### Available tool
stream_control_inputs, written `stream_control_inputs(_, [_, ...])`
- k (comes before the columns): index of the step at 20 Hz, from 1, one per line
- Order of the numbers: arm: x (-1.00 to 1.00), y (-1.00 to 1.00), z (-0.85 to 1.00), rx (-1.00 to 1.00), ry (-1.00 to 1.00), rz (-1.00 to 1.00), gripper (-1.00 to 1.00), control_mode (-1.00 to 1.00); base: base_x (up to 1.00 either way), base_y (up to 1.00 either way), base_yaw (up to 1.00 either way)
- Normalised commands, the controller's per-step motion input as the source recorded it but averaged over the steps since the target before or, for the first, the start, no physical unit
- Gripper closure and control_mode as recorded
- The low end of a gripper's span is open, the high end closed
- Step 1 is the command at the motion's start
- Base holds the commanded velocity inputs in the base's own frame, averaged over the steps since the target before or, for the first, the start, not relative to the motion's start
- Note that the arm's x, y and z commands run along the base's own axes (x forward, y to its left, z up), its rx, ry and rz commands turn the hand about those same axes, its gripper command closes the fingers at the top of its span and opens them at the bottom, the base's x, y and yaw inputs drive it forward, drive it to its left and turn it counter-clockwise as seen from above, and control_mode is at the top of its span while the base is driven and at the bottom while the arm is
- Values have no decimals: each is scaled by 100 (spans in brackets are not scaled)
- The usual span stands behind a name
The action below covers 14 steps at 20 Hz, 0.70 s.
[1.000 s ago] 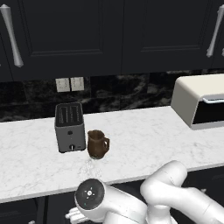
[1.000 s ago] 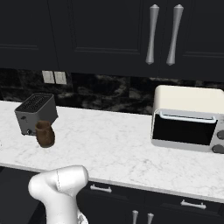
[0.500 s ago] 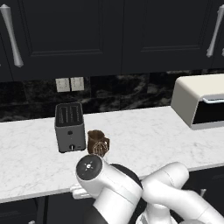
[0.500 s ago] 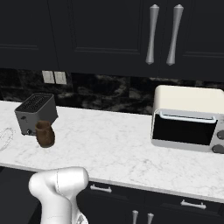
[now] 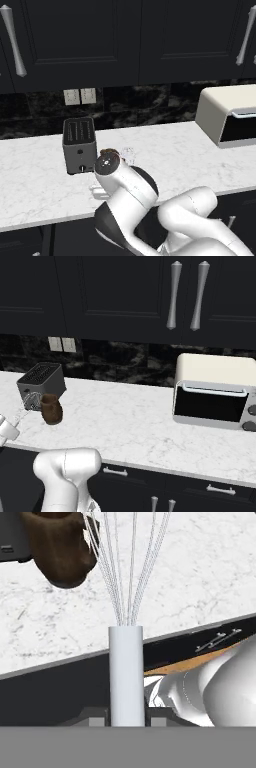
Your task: Pick the whisk from the drawer and place it on the counter.
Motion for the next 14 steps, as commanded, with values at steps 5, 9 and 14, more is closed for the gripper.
stream_control_inputs(5, [76, -68, 0, 0, 0, -3, 100, -100, 0, 0, 0])
stream_control_inputs(9, [82, -65, 0, 0, 2, -2, 100, -100, 0, 0, 0])
stream_control_inputs(14, [59, -69, 0, 1, 0, 0, 100, -100, 0, 0, 0])
